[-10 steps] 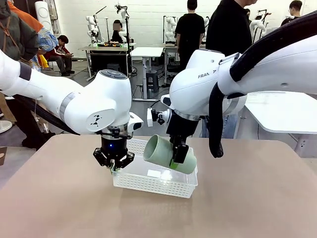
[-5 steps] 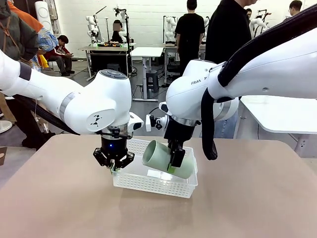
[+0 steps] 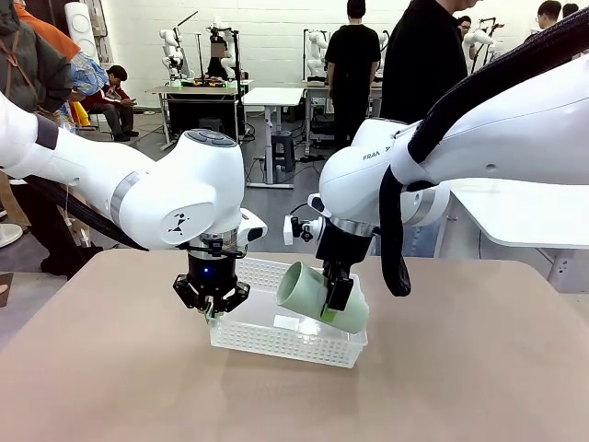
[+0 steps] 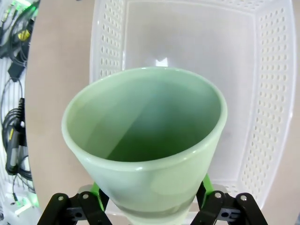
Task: Clean and organize the cups into the basket.
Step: Pick up the Organizing basket and move it to the center of the table, then pick up the Reusable plastic cup from the right side of the table and place it inside the Organizing basket.
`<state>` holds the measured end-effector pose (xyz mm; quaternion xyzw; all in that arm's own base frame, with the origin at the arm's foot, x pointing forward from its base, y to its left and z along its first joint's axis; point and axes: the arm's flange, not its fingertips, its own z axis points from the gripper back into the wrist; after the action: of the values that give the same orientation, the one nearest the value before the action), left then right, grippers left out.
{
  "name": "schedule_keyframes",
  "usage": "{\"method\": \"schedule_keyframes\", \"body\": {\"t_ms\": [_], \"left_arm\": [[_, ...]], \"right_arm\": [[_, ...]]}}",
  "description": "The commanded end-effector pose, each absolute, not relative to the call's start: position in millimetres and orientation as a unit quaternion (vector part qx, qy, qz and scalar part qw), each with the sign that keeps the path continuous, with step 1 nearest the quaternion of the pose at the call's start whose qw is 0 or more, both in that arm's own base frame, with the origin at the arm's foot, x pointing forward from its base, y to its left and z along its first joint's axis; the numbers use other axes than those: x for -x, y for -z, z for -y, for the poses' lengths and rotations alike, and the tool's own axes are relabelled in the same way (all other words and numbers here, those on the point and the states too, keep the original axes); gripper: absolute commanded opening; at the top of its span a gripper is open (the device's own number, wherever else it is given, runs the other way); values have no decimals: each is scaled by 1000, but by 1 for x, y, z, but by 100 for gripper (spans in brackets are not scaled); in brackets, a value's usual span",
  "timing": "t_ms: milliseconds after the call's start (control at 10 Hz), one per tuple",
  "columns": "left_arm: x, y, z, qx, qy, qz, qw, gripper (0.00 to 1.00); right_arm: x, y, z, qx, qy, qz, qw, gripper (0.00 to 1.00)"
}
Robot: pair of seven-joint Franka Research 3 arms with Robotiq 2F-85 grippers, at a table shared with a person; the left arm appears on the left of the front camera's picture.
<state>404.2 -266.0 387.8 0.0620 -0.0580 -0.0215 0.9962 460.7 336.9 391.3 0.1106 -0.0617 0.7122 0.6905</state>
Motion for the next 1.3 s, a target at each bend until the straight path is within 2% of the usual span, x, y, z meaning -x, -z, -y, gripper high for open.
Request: {"method": "schedule_keyframes", "body": {"t_ms": [0,800,1000,1200], "left_arm": [[-401,-387,263,-64,25,63,996,0],[-401,-387,263,-64,25,63,996,0],[-401,-387,263,-64,25,63,996,0],[-401,-387,263,-64,25,63,996,0]], "right_arm": [[-463,-381,-330,-137,-715,75,681,85],[-464,-347,-328,-154,-730,27,666,85],[-462,-348,-326,-151,-738,23,658,100],[-459,-351,-321,-152,-738,25,657,100]]}}
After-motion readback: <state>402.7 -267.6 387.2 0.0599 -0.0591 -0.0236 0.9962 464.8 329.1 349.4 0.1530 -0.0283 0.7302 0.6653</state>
